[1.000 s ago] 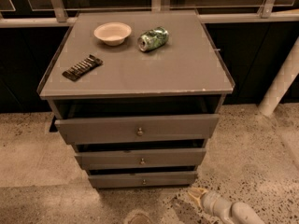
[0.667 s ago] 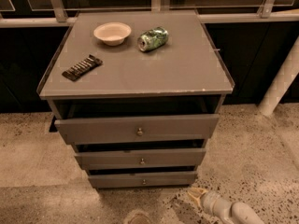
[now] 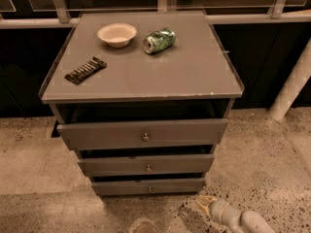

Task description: Close bottom drawer

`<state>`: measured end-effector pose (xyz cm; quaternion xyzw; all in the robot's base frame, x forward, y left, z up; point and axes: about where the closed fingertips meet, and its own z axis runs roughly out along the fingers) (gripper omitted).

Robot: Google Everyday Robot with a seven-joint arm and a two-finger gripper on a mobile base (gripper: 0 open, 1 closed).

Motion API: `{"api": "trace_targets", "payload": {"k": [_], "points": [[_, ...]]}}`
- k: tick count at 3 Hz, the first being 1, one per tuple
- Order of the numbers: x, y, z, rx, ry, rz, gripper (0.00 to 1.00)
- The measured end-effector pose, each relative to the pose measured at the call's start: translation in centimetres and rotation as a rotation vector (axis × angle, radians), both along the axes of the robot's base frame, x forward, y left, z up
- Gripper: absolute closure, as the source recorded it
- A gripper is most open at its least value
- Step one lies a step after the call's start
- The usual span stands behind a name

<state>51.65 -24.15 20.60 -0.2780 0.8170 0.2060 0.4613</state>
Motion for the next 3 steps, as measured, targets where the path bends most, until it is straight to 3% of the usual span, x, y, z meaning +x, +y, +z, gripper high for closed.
{"api": "trace_targets", "payload": {"k": [1,2,3], "points": [[0.00,0.00,0.00,0.000,0.000,0.000,0.11],[0.00,0.01,0.00,0.000,0.000,0.000,0.00],[0.00,0.01,0.00,0.000,0.000,0.000,0.00]]}}
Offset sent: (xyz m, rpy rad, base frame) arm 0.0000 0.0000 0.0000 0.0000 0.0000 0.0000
